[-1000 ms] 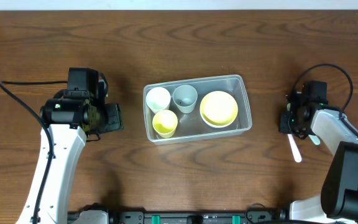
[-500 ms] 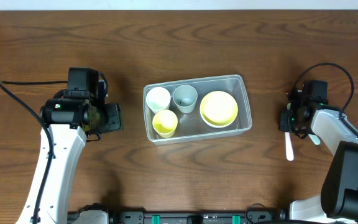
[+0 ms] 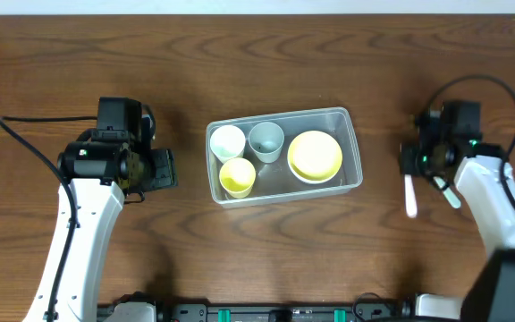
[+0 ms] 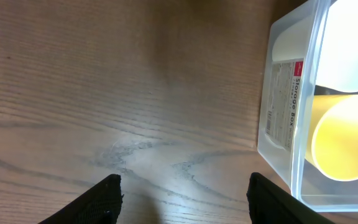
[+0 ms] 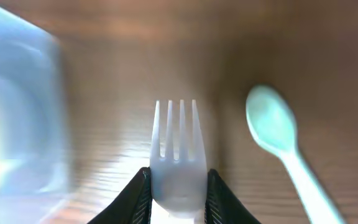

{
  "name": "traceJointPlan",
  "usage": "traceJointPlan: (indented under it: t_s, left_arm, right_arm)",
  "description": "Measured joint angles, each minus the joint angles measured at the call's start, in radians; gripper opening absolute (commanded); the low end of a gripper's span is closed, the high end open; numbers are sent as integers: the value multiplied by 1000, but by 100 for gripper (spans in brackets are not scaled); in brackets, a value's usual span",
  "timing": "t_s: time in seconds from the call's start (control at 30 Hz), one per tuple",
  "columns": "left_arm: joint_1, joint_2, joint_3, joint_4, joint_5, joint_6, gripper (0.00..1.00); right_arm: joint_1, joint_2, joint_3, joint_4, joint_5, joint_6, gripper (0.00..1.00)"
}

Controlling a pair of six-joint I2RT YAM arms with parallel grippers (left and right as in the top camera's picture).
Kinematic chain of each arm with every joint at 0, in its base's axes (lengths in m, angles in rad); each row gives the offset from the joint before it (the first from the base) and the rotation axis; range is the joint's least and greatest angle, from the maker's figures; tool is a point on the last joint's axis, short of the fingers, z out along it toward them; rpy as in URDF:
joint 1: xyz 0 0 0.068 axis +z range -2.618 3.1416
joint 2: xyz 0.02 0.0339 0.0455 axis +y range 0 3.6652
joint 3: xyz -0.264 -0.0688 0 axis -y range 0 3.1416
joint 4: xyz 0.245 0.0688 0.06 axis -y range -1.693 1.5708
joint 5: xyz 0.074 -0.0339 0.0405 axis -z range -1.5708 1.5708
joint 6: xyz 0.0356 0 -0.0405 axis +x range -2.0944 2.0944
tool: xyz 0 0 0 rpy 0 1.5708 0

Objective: Pack container
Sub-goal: 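Close the right gripper on the white fork and lift it, then carry the white fork into the box's front and release it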

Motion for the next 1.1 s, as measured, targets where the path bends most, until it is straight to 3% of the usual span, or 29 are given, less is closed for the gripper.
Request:
traceJointPlan:
  t_s: [0.2,0.47,0.67,1.0,1.03,1.1]
  left_arm:
    - [0,0,0,0,0,0,65]
    - [0,0,0,0,0,0,65]
    - [0,0,0,0,0,0,65]
    - [0,0,0,0,0,0,65]
    - [0,0,0,0,0,0,65]
    - [0,0,0,0,0,0,66]
  right_arm:
    - [214,-113,188,-95,-21,-107,1]
    - [538,-103,227,-95,-38,-346,1]
    - [654,-23,227,-89,-38,-482,1]
    - [776,135,227,-80,-37,-576,1]
    - [781,145,227,-80,-37,-581,2]
    - [784,155,227,-81,-36,-587,25]
